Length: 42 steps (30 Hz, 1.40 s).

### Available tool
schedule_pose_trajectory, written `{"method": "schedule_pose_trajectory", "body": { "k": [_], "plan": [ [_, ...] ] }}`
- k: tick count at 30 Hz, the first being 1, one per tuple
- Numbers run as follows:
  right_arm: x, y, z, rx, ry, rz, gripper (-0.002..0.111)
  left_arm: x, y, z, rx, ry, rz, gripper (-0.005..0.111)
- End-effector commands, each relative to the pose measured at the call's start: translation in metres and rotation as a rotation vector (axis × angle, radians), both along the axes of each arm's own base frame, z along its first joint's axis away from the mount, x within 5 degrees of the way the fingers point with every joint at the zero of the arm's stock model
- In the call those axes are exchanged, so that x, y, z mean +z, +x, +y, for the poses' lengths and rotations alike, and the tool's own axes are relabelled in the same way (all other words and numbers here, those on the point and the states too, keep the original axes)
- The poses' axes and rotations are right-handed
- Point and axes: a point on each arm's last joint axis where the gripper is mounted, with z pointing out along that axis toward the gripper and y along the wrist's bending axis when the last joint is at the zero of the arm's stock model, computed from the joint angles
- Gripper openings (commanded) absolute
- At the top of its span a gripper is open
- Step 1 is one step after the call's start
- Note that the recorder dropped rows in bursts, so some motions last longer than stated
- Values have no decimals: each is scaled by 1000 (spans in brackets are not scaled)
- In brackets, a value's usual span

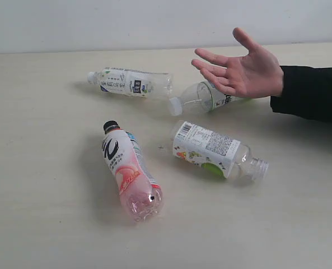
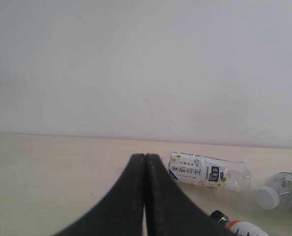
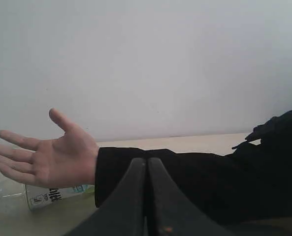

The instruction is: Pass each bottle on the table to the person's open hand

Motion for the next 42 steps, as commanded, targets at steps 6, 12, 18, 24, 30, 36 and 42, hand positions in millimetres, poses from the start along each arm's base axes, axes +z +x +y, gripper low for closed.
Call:
{"method": "schedule_pose_trajectory", "body": {
  "k": [6,12,18,24,30,36,42],
  "plan": [
    [17,-2,2,19,-9,-197,0,1,-1,0,2,-6,-9,0],
    [21,-3,3,26,-11,-250,0,1,-1,0,2,-6,-9,0],
    [23,-3,3,45,108,-274,0,1,-1,0,2,-6,-9,0],
    [47,-14,6,173,379,-552,0,1,-1,0,2,-6,-9,0],
    [99,4,10,251,473,-535,0,1,-1,0,2,-6,-9,0],
    [173,66,40,507,150,-200,0,1,-1,0,2,-6,-9,0],
    [197,128,65,851,182,192,0,1,-1,0,2,-6,-9,0]
  ]
}}
